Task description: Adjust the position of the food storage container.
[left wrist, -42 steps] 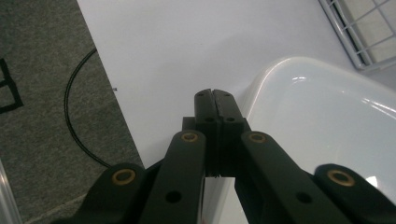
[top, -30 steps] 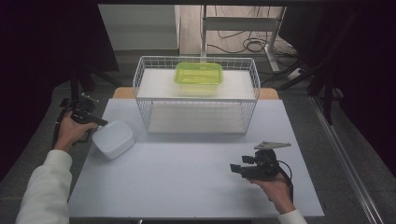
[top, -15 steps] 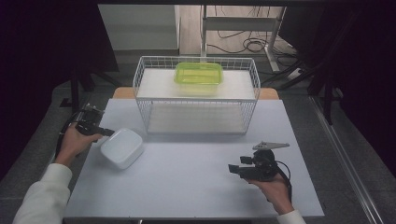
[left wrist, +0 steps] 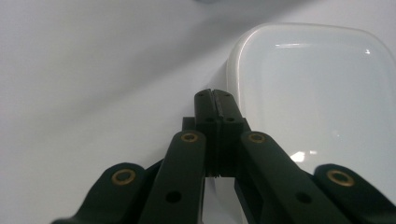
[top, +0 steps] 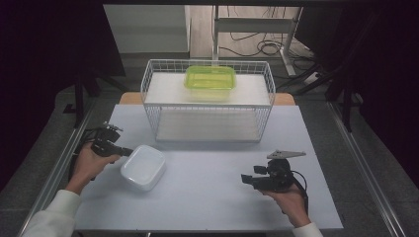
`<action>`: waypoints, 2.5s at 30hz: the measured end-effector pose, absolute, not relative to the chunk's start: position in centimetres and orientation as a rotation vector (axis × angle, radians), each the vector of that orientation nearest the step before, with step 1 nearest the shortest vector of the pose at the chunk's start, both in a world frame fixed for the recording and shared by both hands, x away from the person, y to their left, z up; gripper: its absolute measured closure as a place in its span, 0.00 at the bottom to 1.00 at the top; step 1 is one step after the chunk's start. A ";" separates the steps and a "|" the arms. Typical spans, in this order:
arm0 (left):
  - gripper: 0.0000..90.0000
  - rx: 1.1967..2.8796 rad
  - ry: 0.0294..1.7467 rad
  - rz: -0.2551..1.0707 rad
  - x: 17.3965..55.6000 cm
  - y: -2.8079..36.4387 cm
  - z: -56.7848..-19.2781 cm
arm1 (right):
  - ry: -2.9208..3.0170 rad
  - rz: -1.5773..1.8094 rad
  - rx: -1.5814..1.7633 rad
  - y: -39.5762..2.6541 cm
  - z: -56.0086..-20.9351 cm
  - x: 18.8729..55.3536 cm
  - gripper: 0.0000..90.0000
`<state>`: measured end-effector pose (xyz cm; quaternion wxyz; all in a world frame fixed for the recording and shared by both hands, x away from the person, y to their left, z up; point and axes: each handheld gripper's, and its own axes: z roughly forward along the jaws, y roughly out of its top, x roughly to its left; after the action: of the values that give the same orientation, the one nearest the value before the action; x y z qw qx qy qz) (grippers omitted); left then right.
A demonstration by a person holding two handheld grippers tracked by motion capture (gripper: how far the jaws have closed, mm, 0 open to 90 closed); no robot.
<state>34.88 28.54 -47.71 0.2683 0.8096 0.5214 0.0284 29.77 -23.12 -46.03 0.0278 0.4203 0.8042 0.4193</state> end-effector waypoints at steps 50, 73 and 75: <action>1.00 2.233 1.307 0.022 27.4 26.9 -47.8 | 2.488 1.273 1.295 -22.9 -46.1 29.7 0.34; 1.00 2.332 1.216 -0.064 27.2 21.8 -49.9 | 2.498 1.267 1.297 -22.9 -46.2 29.6 0.34; 1.00 2.338 1.213 -0.073 27.1 21.3 -49.9 | 2.497 1.267 1.298 -22.9 -46.2 29.7 0.34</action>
<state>27.14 21.27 -49.90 0.2505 0.8591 0.4456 -0.0267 29.66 -22.87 -46.20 0.0278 0.4203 0.8088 0.4104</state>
